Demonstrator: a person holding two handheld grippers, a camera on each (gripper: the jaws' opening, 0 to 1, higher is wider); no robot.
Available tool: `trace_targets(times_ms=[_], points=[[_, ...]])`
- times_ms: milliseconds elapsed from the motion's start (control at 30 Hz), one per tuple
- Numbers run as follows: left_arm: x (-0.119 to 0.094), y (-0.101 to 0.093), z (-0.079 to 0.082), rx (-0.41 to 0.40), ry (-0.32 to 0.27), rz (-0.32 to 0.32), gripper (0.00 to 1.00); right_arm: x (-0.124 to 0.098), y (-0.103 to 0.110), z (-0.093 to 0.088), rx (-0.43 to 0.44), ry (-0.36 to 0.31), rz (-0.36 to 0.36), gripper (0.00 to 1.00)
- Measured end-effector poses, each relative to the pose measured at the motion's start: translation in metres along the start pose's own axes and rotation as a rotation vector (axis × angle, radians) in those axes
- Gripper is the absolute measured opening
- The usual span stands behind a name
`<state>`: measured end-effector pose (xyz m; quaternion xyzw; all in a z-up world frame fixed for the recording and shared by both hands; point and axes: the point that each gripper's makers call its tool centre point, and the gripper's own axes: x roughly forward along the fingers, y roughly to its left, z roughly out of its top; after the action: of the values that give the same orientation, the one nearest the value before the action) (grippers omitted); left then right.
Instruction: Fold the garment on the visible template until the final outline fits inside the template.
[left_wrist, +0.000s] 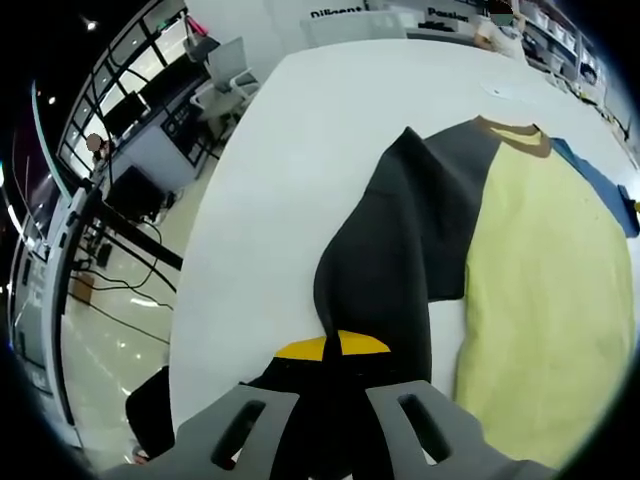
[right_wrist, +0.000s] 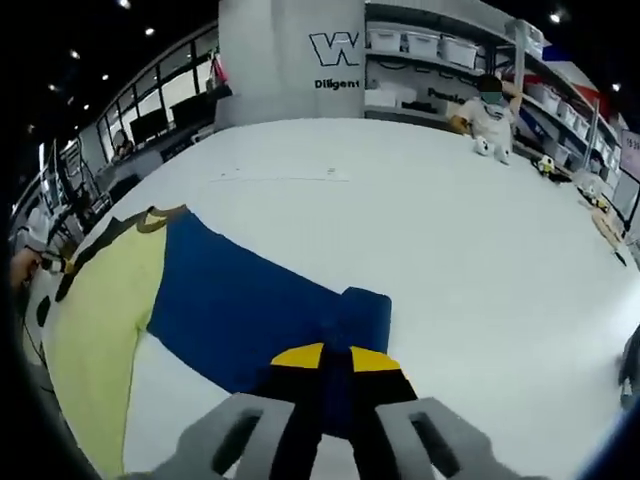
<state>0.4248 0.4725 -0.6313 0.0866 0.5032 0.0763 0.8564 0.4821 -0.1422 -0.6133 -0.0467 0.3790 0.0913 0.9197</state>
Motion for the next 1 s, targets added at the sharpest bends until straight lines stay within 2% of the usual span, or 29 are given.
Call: trace_targets(times_ms=[100, 233, 567, 1000], points=[[0.000, 0.000, 0.000, -0.021, 0.001, -0.002, 0.02, -0.001, 0.002, 0.006, -0.028, -0.014, -0.005, 0.00], [0.000, 0.000, 0.000, -0.019, 0.001, -0.006, 0.02, -0.008, 0.008, 0.023, 0.007, -0.053, 0.007, 0.00], [0.000, 0.000, -0.001, -0.037, -0.003, -0.021, 0.02, -0.012, 0.022, 0.050, 0.016, -0.097, 0.019, 0.00], [0.000, 0.000, -0.001, -0.051, -0.003, -0.034, 0.02, -0.014, 0.059, 0.093, 0.036, -0.177, 0.083, 0.00]])
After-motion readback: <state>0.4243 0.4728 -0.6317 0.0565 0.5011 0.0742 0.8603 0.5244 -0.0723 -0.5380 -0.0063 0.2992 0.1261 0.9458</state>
